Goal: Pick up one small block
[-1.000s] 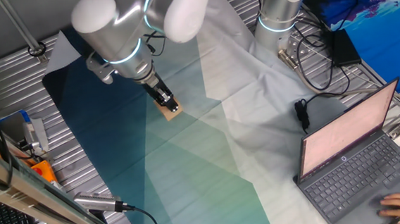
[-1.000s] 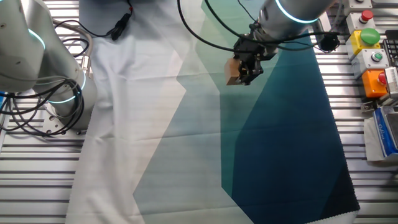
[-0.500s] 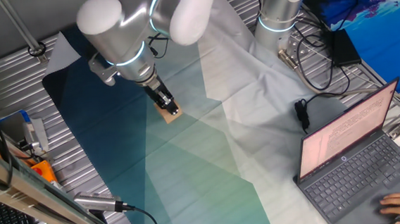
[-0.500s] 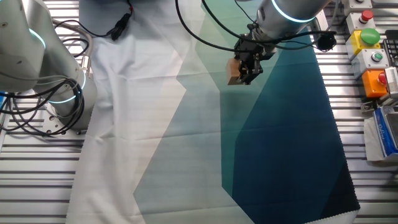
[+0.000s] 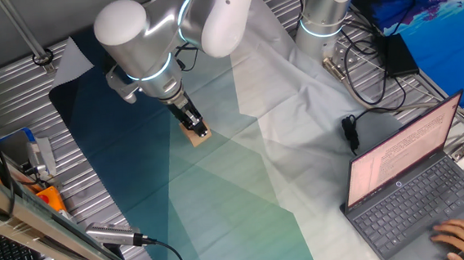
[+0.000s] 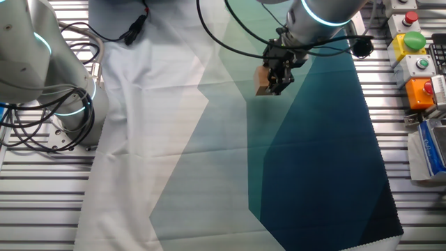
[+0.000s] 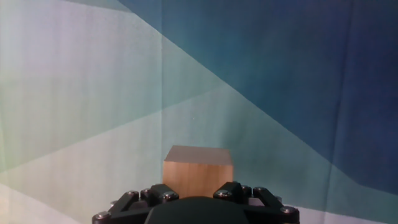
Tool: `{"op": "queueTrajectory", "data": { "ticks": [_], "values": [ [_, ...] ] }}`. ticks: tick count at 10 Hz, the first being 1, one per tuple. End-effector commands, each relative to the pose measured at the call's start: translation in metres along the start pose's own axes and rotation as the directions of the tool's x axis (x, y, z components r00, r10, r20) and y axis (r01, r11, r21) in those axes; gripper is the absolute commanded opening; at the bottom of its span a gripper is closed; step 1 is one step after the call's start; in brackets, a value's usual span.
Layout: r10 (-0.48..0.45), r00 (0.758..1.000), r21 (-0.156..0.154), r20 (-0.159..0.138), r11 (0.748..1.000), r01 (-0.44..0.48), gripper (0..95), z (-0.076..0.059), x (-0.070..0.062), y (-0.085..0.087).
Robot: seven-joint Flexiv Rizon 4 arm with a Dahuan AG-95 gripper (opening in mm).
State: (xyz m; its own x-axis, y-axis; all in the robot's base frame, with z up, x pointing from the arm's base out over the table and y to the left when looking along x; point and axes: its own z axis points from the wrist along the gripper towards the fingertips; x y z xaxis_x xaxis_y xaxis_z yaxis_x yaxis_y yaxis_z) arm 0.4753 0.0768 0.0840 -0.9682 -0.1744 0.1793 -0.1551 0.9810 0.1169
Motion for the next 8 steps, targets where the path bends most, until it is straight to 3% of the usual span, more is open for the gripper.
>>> {"op": "queueTrajectory", "data": {
  "ticks": [1, 8],
  "values": [
    [-0.001, 1.0, 0.005, 0.004, 1.0, 0.001, 0.0, 0.0033, -0.0008, -0.0008],
    [-0.005, 1.0, 0.008, 0.013, 1.0, 0.005, 0.0, 0.0078, -0.0015, -0.001]
  ]
}}
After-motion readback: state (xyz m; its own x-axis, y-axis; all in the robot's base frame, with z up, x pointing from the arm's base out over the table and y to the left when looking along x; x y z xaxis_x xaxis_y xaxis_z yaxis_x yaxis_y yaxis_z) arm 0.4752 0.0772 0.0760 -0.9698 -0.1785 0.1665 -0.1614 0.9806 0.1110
